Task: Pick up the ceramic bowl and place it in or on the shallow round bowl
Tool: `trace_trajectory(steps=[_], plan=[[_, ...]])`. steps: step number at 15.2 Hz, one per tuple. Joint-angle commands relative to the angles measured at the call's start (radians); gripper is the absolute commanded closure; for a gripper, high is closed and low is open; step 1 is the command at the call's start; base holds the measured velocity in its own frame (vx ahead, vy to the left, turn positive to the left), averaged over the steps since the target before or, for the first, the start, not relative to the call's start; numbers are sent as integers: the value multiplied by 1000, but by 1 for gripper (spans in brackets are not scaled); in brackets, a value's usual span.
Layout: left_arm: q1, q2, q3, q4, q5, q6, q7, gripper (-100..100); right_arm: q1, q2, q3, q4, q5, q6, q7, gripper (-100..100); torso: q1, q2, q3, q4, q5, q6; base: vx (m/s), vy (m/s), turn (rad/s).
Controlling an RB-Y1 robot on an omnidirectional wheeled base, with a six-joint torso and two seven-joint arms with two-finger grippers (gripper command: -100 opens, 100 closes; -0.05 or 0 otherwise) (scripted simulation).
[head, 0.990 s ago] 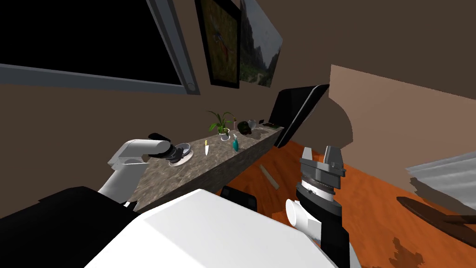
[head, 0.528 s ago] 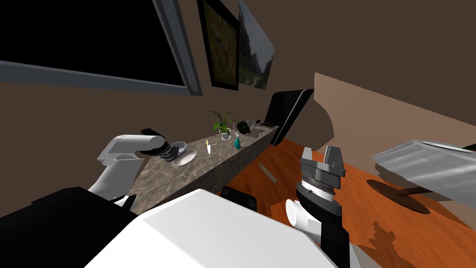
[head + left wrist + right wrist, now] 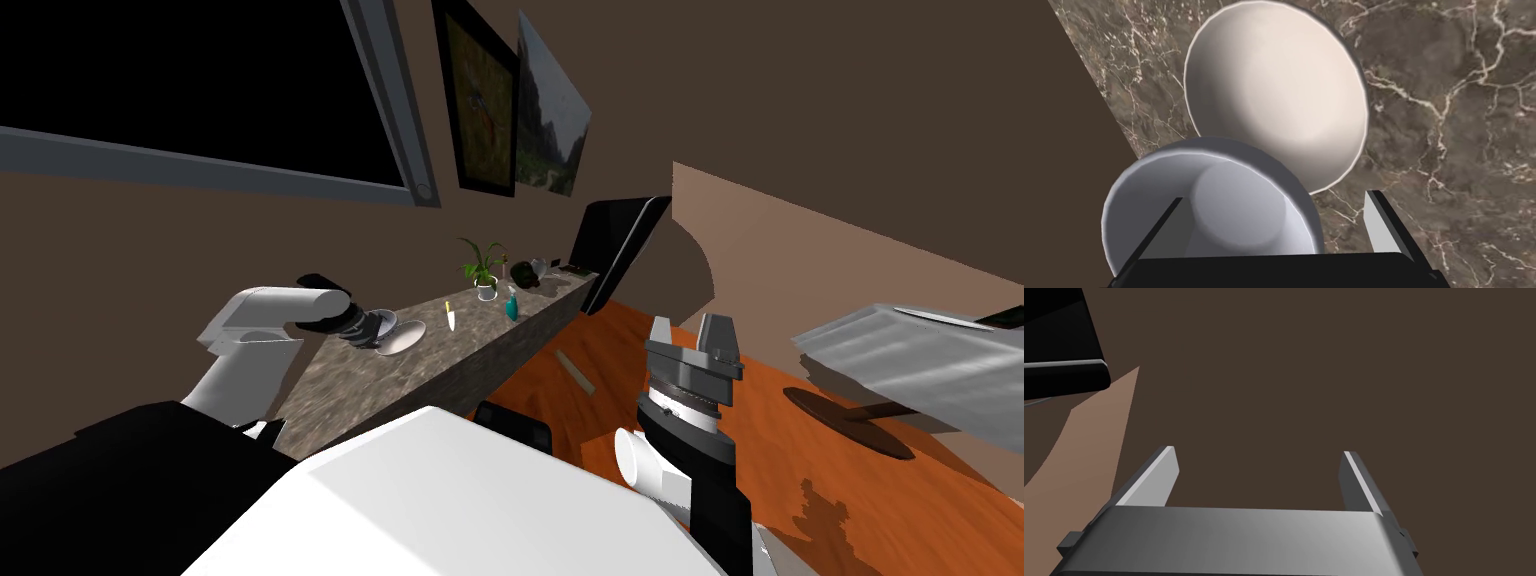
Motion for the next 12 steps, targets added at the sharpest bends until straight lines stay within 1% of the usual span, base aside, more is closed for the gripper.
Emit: trace_trajectory(steps=[1, 2, 3, 5, 6, 9, 10, 11, 12], plan=[[25, 35, 14, 0, 44, -4, 21, -100, 0, 0, 0, 0, 0, 0, 0, 0, 0, 0, 0, 0, 0, 0, 13, -13, 1], [39, 58, 21, 2, 68, -6, 33, -100, 0, 0, 0, 0, 0, 0, 0, 0, 0, 0, 0, 0, 0, 0, 15, -17, 0], [39, 58, 21, 2, 69, -6, 33, -100, 0, 0, 0, 0, 0, 0, 0, 0, -1, -1, 0, 0, 0, 0, 12, -15, 1], [68, 103, 36, 6, 121, -11, 57, -100, 0, 0, 0, 0, 0, 0, 0, 0, -1, -1, 0, 0, 0, 0, 10, -15, -1], [68, 103, 36, 6, 121, -11, 57, -100, 0, 0, 0, 0, 0, 0, 0, 0, -1, -1, 0, 0, 0, 0, 8, -14, 0], [111, 171, 58, 11, 196, -19, 92, -100, 0, 0, 0, 0, 0, 0, 0, 0, -1, 0, 0, 0, 0, 0, 8, -14, 0], [111, 171, 58, 11, 199, -19, 92, -100, 0, 0, 0, 0, 0, 0, 0, 0, -1, -1, 0, 0, 0, 0, 9, -11, 0], [125, 194, 65, 13, 225, -21, 104, -100, 0, 0, 0, 0, 0, 0, 0, 0, -1, -1, 0, 0, 0, 0, 8, -13, -1], [113, 173, 58, 11, 200, -20, 93, -100, 0, 0, 0, 0, 0, 0, 0, 0, -1, -1, 0, 0, 0, 0, 5, -8, 1]])
